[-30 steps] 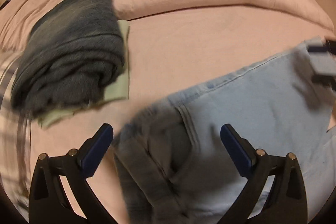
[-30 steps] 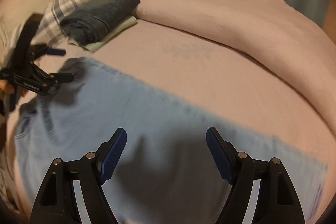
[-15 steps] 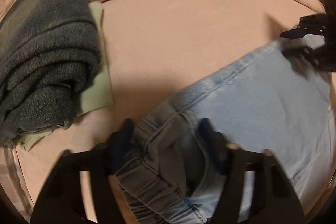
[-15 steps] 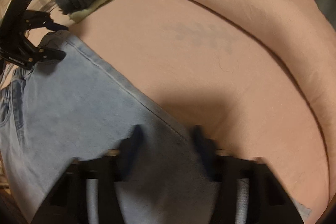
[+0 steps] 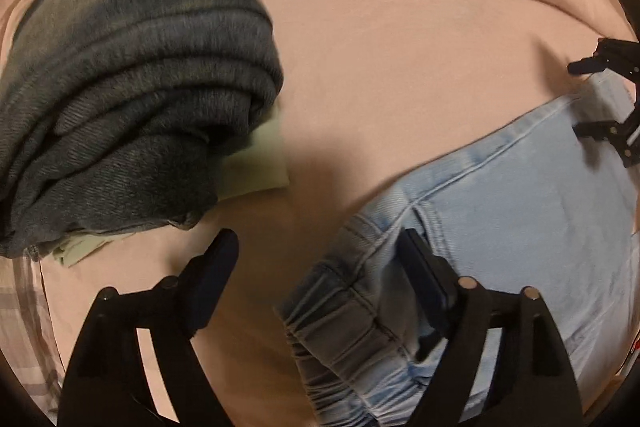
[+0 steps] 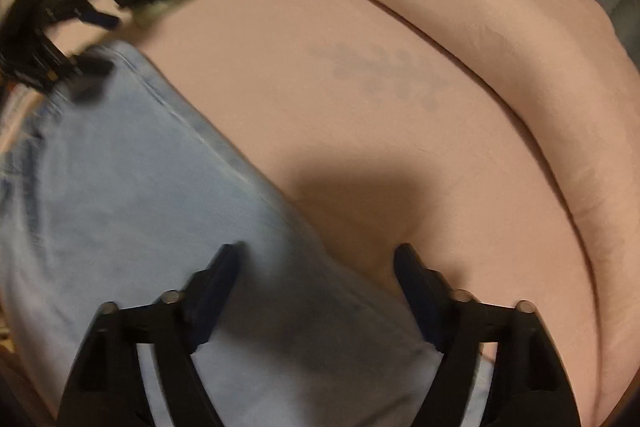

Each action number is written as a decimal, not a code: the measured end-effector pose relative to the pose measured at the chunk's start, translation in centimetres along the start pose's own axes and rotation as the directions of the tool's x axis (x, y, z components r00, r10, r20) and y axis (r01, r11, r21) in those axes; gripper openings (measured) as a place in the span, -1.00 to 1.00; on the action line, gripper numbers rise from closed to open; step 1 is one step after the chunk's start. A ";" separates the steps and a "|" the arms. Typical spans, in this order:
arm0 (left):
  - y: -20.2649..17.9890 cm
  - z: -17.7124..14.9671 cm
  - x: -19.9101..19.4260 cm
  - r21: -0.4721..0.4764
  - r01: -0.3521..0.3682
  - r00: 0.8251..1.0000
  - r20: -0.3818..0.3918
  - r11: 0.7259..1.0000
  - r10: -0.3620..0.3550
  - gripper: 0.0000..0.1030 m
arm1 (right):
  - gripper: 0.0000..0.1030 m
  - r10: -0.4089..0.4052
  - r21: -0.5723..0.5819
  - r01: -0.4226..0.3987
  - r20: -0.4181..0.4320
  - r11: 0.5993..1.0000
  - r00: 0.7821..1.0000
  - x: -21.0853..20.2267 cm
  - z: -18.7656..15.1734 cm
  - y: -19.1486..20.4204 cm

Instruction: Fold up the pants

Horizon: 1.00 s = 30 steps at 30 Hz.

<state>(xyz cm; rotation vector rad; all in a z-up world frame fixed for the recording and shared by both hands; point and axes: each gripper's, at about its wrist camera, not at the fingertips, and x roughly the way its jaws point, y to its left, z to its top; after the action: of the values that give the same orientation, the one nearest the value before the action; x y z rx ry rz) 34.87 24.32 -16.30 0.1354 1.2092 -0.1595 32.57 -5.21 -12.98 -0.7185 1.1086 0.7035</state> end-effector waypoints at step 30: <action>-13.7 -22.2 -18.3 0.227 -0.442 0.786 0.563 0.868 0.253 -0.63 | -0.83 -0.390 -0.100 0.460 0.393 0.882 0.833 -18.6 -18.8 25.0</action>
<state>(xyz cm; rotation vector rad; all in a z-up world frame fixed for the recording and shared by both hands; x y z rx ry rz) 5.50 16.02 -7.16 0.5955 0.5822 -0.0691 -2.69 -8.30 -4.54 -0.9224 0.5134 0.5292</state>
